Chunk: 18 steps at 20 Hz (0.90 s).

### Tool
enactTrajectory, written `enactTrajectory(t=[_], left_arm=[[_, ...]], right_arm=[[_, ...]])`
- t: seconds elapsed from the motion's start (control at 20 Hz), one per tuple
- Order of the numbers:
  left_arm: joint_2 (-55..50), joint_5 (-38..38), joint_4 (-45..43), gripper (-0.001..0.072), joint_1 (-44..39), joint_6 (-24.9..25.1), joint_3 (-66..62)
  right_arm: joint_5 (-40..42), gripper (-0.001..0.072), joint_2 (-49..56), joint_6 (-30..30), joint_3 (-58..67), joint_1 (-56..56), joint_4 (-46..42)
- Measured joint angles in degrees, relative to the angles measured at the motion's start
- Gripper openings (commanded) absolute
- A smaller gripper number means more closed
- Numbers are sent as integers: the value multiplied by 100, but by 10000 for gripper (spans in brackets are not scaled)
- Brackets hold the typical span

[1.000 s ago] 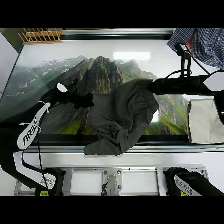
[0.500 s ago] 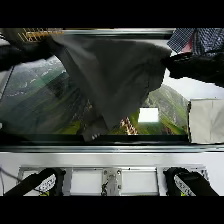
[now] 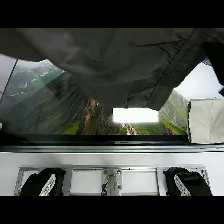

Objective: Fold the clothes and pants, and hang the long-sleeved shirts on hangers.

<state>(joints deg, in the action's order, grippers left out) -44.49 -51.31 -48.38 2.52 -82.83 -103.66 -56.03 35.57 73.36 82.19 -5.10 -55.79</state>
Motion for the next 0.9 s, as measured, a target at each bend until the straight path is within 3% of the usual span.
enactTrajectory(t=[0.15,0.45,0.6,0.8,0.85,0.9], left_arm=[[63,184,2,4,0,0,-42],[-957,81,-4,4,-79,0,-55],[-1867,37,-22,4,-389,-2,-55],[-3119,181,-20,4,-927,46,-57],[-3407,249,-17,26,-1040,83,-57],[-3683,315,-17,335,-1128,98,-57]], right_arm=[[-72,17,-295,186,2,0,-92],[-1075,17,-256,1329,-94,0,-909],[-1434,18,293,1740,-286,0,-1255],[-1403,19,1624,1843,-413,0,-2135],[-1255,30,1996,1843,-424,4,-2356],[-1091,118,2358,1838,-433,13,-2524]])
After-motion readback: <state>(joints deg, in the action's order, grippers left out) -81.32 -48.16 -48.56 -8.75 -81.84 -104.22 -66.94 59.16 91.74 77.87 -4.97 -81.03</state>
